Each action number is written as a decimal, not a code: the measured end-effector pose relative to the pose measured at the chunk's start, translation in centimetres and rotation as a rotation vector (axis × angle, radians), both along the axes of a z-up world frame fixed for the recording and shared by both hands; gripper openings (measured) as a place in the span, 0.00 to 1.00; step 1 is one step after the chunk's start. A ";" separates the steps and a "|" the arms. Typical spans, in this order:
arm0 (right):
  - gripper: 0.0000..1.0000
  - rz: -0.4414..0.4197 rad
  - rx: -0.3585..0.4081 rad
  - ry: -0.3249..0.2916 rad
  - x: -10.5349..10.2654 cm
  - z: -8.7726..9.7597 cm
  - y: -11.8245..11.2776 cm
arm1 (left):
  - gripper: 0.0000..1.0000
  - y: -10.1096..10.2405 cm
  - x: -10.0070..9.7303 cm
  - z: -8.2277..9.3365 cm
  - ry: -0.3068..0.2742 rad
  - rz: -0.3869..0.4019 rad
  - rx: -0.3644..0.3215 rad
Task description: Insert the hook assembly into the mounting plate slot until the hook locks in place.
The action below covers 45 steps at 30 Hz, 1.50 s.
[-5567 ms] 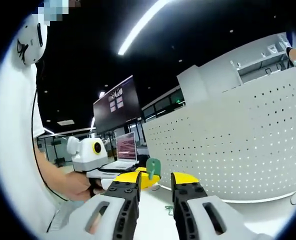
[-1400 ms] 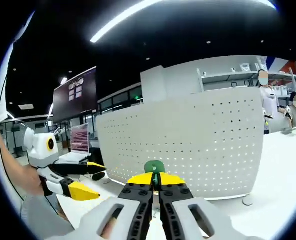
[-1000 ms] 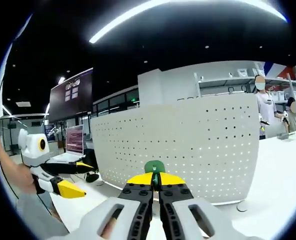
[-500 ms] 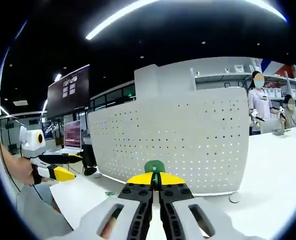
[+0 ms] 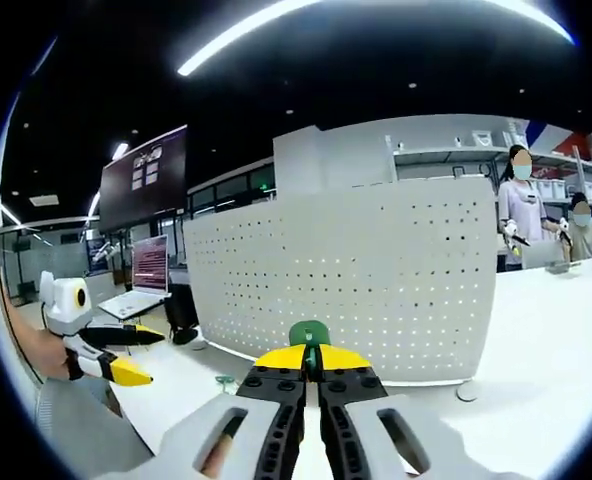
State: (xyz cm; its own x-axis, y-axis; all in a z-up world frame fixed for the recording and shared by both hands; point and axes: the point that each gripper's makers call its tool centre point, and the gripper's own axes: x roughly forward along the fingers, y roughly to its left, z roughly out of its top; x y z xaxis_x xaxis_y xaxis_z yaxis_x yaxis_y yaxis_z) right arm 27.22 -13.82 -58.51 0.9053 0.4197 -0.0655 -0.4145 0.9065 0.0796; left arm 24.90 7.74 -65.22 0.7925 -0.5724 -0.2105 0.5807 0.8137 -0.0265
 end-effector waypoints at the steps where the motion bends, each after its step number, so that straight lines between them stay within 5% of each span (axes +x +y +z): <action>1: 0.00 0.000 -0.011 -0.003 -0.1 0.2 0.0 | 0.72 0.1 0.0 0.4 -0.008 0.005 -0.008; 13: 0.00 0.005 -0.006 -0.007 -0.6 0.4 0.3 | 0.73 0.0 -0.3 2.1 -0.055 0.011 -0.048; 25: 0.00 0.016 -0.063 -0.032 -0.4 2.5 0.6 | 0.74 0.4 -0.5 1.9 -0.052 0.024 -0.061; 45: 0.01 0.001 -0.034 -0.043 3.1 5.0 2.0 | 0.74 0.9 -0.5 2.1 -0.057 0.041 -0.067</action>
